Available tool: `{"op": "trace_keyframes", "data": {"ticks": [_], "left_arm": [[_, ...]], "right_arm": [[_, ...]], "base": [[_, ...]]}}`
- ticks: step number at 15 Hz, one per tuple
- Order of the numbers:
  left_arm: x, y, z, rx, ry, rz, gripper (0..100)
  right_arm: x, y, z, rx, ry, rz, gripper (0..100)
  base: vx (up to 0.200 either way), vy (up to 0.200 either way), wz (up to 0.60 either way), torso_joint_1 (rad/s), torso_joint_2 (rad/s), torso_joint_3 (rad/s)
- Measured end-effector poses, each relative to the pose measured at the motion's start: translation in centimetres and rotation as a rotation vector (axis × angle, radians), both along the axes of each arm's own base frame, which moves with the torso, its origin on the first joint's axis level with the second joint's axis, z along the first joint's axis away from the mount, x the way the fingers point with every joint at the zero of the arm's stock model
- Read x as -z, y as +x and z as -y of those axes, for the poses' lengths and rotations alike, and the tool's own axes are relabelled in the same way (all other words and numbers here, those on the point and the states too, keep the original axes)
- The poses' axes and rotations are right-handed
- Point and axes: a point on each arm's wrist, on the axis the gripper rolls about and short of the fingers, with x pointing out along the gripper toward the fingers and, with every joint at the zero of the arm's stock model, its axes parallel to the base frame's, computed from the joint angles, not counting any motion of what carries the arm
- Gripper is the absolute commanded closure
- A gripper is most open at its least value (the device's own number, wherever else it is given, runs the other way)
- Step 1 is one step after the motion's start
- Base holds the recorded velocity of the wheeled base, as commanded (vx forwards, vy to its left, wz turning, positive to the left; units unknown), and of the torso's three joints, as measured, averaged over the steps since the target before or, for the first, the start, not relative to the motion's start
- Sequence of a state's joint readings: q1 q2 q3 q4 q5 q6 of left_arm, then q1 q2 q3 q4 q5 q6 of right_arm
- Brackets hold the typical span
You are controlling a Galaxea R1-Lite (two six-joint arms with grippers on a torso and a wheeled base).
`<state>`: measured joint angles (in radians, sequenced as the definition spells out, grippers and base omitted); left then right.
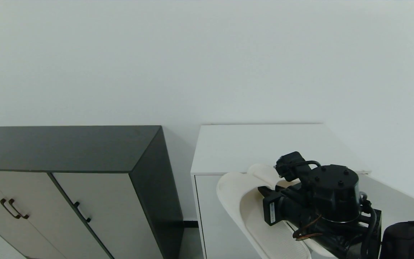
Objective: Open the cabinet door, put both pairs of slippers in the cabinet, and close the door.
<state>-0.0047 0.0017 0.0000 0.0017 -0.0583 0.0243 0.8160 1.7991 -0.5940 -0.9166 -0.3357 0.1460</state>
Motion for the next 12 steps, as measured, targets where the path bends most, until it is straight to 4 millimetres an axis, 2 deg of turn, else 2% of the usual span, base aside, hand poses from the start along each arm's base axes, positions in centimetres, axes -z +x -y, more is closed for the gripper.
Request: {"op": "trace_keyframes", "data": {"ticks": [3,12], "left_arm": [[0.00,0.00,0.00,-0.004,-0.001,0.000,100],[0.00,0.00,-0.01,-0.004,-0.001,0.000,100]], "right_arm": [[0.23,0.12,0.03,0.005,-0.004,-0.003,100],[0.39,0.16,-0.03,0.004,-0.008,-0.007,100]], "base": [[0.000,0.000,0.00,0.000,0.00,0.000],[0.000,-0.200,0.00,0.002,0.00,0.004]]}}
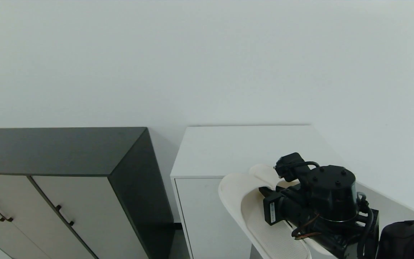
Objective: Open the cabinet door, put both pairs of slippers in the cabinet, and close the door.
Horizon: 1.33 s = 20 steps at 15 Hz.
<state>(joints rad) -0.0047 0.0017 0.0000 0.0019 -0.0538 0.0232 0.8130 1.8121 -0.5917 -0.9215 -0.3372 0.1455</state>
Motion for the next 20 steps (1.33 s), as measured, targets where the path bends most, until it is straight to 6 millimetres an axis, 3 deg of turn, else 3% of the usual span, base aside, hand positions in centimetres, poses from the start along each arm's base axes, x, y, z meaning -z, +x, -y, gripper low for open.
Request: {"op": "trace_keyframes", "data": {"ticks": [12,20], "left_arm": [[0.0,0.0,0.0,0.000,-0.001,0.000,100],[0.0,0.0,0.0,-0.001,-0.002,0.000,100]], "right_arm": [[0.2,-0.2,0.2,-0.001,-0.007,0.002,100],[0.2,-1.5,0.1,-0.065,0.000,0.003,100]], "base": [[0.000,-0.200,0.00,0.003,0.00,0.006],[0.000,0.000,0.00,0.000,0.00,0.000]]}}
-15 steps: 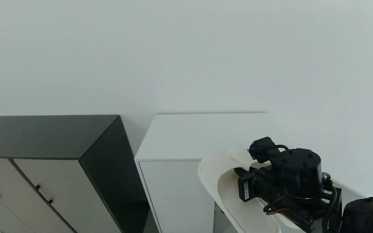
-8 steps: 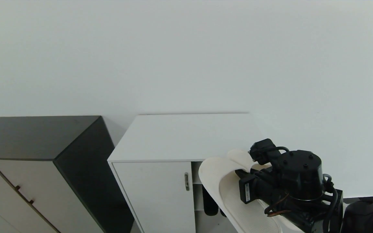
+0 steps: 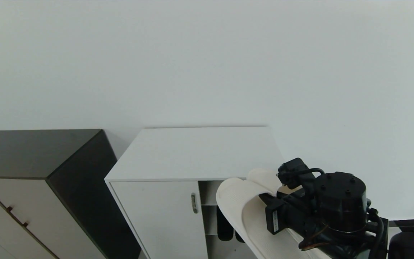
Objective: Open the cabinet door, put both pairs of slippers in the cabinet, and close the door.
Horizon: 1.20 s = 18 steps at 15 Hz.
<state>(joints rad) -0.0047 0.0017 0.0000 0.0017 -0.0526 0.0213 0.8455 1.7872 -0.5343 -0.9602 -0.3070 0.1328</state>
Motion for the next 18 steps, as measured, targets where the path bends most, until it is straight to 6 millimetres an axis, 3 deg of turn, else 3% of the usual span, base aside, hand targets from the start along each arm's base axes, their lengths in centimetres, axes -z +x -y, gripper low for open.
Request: {"op": "trace_keyframes", "data": {"ticks": [10,18], "left_arm": [[0.0,0.0,0.0,0.000,0.000,0.001,100],[0.0,0.0,0.0,0.001,0.000,0.000,100]], "right_arm": [[-0.5,-1.9,0.0,-0.078,0.013,0.002,100],[-0.3,-2.1,0.1,-0.088,-0.006,0.001,100]], "base": [[0.000,0.000,0.00,-0.009,0.02,0.011],[0.000,0.000,0.00,-0.158,0.36,0.200]]}}
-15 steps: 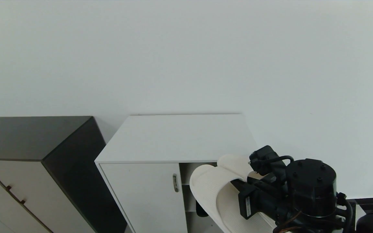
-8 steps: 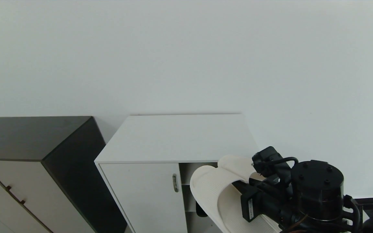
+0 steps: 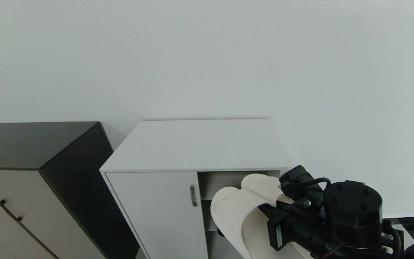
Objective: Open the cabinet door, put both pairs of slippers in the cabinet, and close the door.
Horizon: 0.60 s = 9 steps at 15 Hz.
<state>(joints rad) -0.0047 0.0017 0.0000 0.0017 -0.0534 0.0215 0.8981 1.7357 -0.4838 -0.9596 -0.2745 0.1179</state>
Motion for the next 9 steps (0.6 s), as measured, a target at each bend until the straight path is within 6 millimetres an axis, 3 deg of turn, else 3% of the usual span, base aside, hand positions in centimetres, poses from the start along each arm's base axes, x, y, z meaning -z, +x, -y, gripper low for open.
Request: {"op": "trace_keyframes", "data": {"ticks": [9], "left_arm": [[0.00,0.00,0.00,-0.001,0.000,0.000,100]], "right_arm": [[0.17,-0.06,0.04,-0.001,-0.006,-0.004,100]], "base": [[0.000,0.000,0.00,-0.217,0.53,0.307]]}}
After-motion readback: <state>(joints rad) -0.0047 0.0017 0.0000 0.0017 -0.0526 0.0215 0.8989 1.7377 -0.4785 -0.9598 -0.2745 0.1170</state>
